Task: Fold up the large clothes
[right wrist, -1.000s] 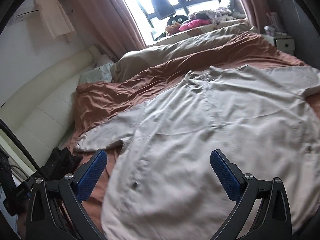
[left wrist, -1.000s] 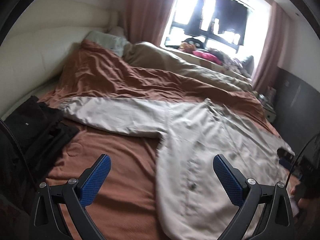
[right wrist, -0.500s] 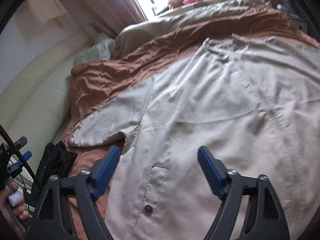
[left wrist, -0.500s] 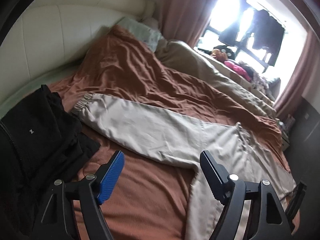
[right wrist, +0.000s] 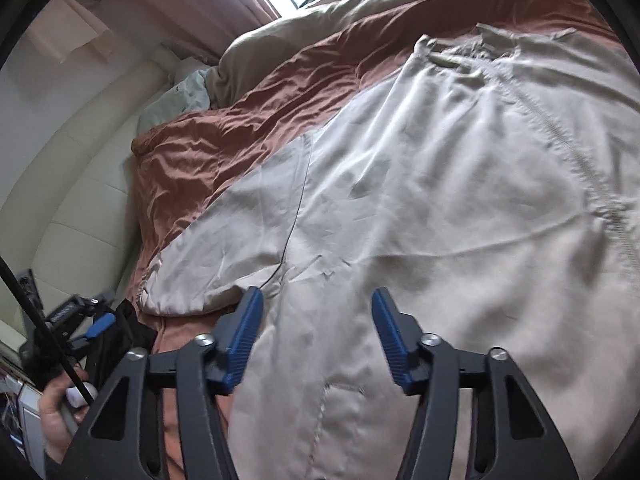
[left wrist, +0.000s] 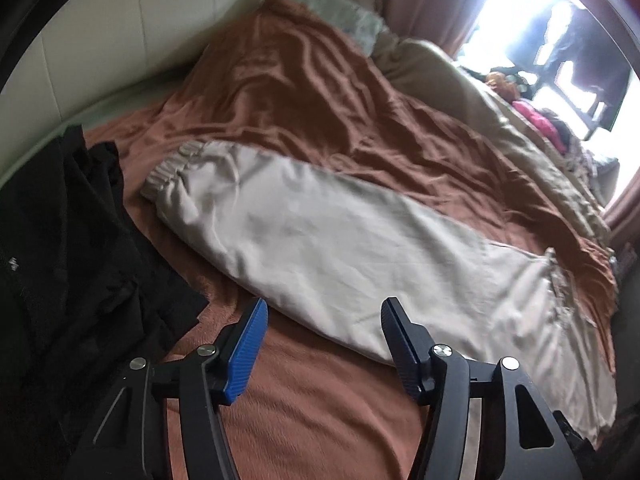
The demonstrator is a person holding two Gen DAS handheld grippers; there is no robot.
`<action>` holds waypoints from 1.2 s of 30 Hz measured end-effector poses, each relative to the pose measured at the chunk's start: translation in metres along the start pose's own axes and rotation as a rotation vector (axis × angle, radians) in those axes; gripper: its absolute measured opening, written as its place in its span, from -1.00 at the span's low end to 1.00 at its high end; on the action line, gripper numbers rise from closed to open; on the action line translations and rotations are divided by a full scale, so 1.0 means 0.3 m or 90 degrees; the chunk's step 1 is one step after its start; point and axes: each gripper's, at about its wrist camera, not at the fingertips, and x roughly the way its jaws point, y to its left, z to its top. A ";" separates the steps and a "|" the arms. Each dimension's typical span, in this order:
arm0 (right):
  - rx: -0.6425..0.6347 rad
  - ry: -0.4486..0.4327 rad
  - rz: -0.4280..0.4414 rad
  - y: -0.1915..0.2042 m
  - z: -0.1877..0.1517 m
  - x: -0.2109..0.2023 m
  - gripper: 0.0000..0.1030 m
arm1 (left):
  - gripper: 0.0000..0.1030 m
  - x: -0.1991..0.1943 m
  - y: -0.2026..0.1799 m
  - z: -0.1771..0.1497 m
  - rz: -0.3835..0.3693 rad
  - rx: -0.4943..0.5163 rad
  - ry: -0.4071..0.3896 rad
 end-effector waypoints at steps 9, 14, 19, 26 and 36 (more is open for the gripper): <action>0.026 0.028 0.021 -0.023 0.036 0.153 -0.21 | 0.18 0.260 0.082 -0.009 0.088 -0.048 0.056; 0.033 0.027 0.059 -0.031 0.057 0.181 -0.31 | -0.35 0.342 0.132 0.004 0.105 -0.081 0.045; 0.083 0.048 0.143 -0.065 0.080 0.224 -0.49 | -0.88 0.294 0.123 0.045 0.085 -0.087 0.010; 0.106 0.103 0.175 -0.053 0.074 0.353 -0.74 | -0.94 0.142 0.009 0.126 0.004 -0.025 -0.037; 0.158 0.203 0.205 -0.062 0.060 0.553 -0.88 | -0.95 -0.072 -0.276 0.184 -0.096 0.092 -0.076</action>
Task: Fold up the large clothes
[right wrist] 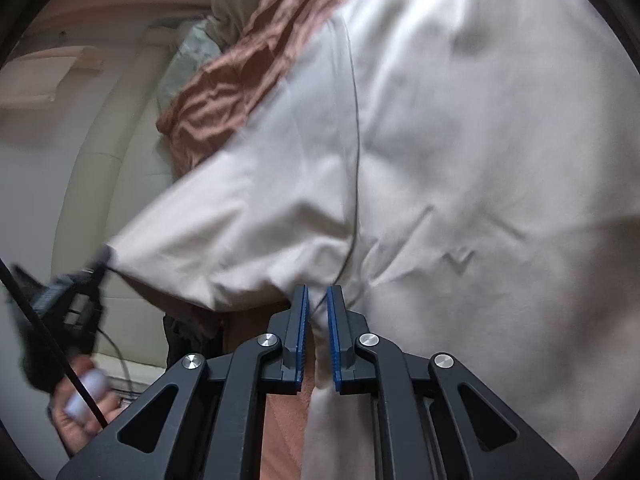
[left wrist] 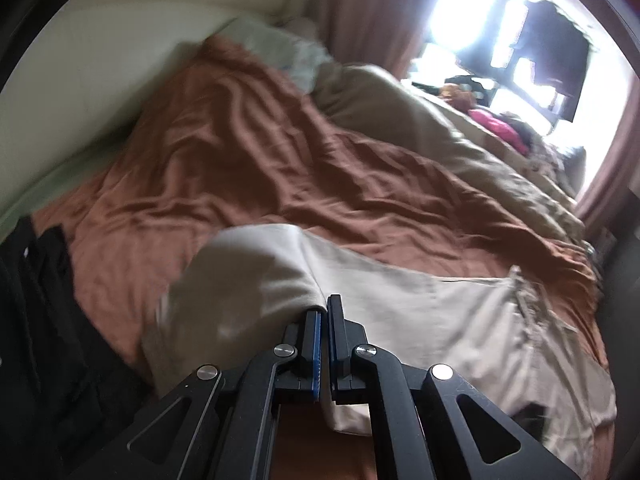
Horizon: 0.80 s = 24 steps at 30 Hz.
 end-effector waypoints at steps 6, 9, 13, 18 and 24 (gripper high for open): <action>-0.016 0.000 -0.025 0.028 0.050 -0.035 -0.87 | -0.95 -0.077 -0.213 0.013 -0.085 0.065 -0.009; -0.003 -0.019 -0.023 0.038 0.056 -0.116 -0.86 | -0.95 -0.102 -0.298 0.008 -0.119 0.091 -0.009; 0.002 -0.083 -0.038 0.055 0.037 -0.290 -0.85 | -0.95 -0.128 -0.403 -0.016 -0.153 0.134 -0.006; 0.013 -0.154 -0.040 0.047 0.018 -0.495 -0.33 | -0.95 -0.127 -0.500 -0.051 -0.195 0.157 0.011; 0.021 -0.217 -0.060 0.023 -0.103 -0.673 0.40 | -0.95 -0.123 -0.615 -0.127 -0.247 0.177 0.038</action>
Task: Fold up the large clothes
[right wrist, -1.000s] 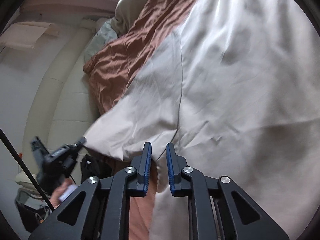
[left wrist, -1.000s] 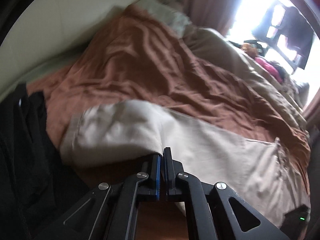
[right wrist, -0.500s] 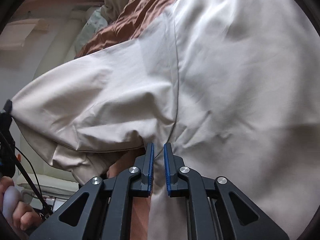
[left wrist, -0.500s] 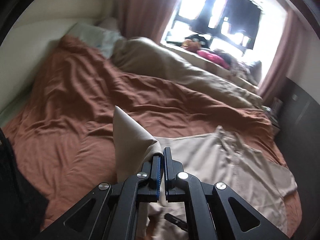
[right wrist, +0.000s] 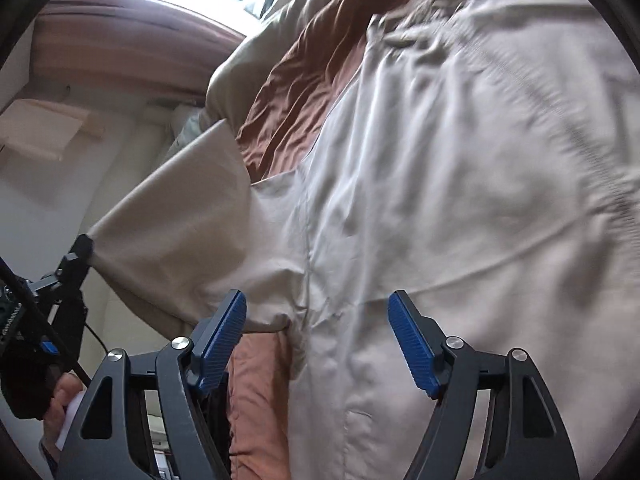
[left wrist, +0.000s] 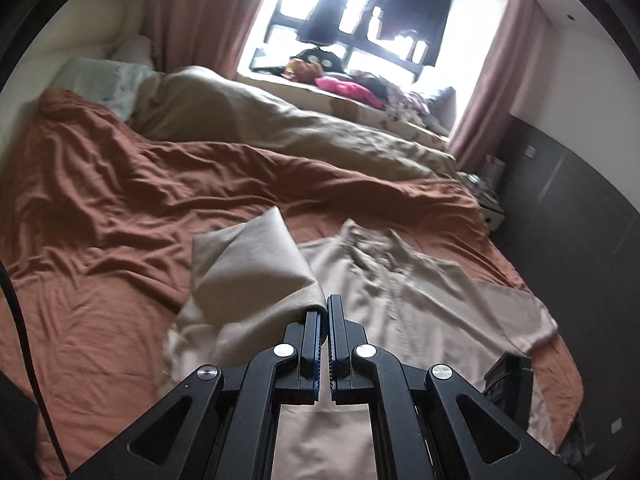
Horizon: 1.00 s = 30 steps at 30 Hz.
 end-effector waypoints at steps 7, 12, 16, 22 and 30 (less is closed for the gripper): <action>0.063 -0.056 -0.059 -0.160 -0.052 -0.255 0.40 | -0.86 0.072 -0.135 -0.059 -0.066 0.036 0.060; 0.098 -0.104 -0.060 -0.208 -0.009 -0.350 0.40 | 0.44 0.131 -0.178 -0.133 -0.113 0.040 0.133; 0.089 -0.116 -0.053 -0.198 0.009 -0.365 0.40 | 0.47 0.086 -0.167 -0.156 -0.112 0.029 0.140; 0.005 -0.101 -0.057 -0.137 -0.039 -0.310 0.40 | 0.50 -0.091 -0.078 -0.169 0.004 -0.059 0.051; -0.127 -0.057 -0.079 -0.010 -0.060 -0.201 0.40 | 0.58 -0.163 0.081 -0.302 0.112 -0.206 -0.022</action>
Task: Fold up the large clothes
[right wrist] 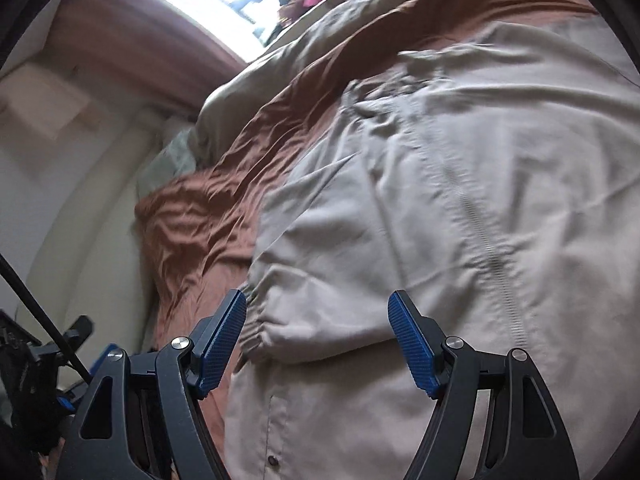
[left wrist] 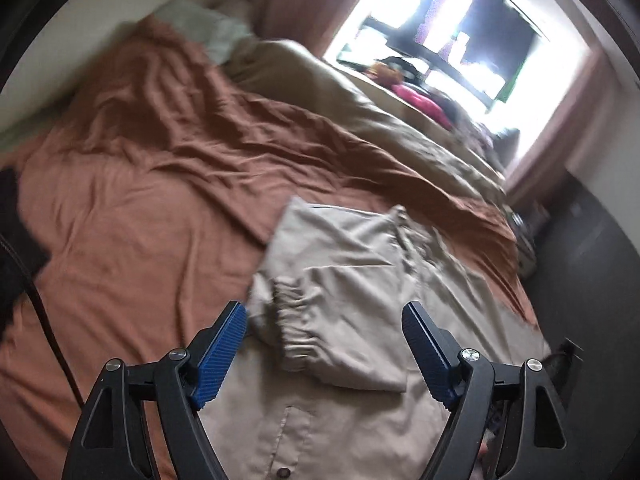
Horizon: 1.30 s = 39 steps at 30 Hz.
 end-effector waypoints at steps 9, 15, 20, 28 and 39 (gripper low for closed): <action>-0.149 0.041 -0.039 0.204 -0.064 0.127 0.40 | 0.33 0.102 0.230 -0.087 0.055 -0.068 0.009; -0.258 0.070 -0.092 0.341 -0.121 0.284 0.40 | 0.29 0.113 0.347 -0.107 0.070 -0.123 0.008; -0.302 0.095 -0.122 0.408 -0.147 0.414 0.40 | 0.29 0.095 0.464 -0.126 0.098 -0.197 -0.001; -0.366 0.163 -0.228 0.454 -0.212 0.609 0.40 | 0.29 0.042 0.582 -0.135 0.102 -0.279 -0.025; -0.267 0.122 -0.177 0.373 -0.102 0.484 -0.81 | 0.29 0.119 0.470 -0.132 0.080 -0.213 0.010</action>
